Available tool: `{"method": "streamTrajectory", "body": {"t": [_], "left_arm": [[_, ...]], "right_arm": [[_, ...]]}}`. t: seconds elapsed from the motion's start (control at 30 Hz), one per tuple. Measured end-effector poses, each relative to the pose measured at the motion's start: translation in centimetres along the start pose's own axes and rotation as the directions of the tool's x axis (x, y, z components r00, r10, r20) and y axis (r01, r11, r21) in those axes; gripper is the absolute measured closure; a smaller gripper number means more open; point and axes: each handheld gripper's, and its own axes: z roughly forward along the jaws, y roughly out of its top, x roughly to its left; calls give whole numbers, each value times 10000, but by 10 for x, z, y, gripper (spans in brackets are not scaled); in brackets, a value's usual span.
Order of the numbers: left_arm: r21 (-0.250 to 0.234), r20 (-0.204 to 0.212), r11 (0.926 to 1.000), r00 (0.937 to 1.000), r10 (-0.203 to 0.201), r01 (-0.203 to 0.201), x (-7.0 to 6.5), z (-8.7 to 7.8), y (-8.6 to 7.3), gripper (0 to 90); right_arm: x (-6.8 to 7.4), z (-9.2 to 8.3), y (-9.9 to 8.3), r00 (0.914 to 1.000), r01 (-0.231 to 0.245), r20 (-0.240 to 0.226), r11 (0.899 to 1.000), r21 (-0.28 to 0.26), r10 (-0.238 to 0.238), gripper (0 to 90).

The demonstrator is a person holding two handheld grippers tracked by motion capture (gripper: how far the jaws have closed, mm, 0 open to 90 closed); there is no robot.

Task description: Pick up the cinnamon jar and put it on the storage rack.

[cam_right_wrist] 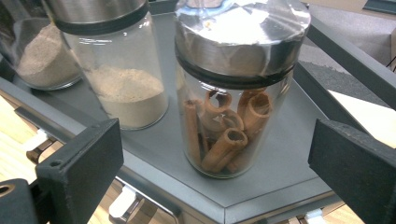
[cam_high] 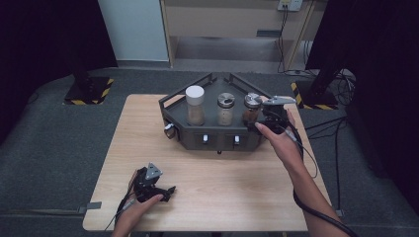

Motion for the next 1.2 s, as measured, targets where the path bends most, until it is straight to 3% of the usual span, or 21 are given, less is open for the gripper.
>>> {"method": "streamTrajectory", "body": {"t": [0.7, 1.2], "left_arm": [[1, 2, 10000, 10000, -3, 3, 0, 0, 0, 0], [3, 4, 10000, 10000, -1, 1, 0, 0, 0, 0]], "right_arm": [[4, -13, -9, 10000, 15, -89, 9999, -136, -16, 29], [9, -29, -29, 10000, 22, -57, 9998, -177, -23, 29]]}}
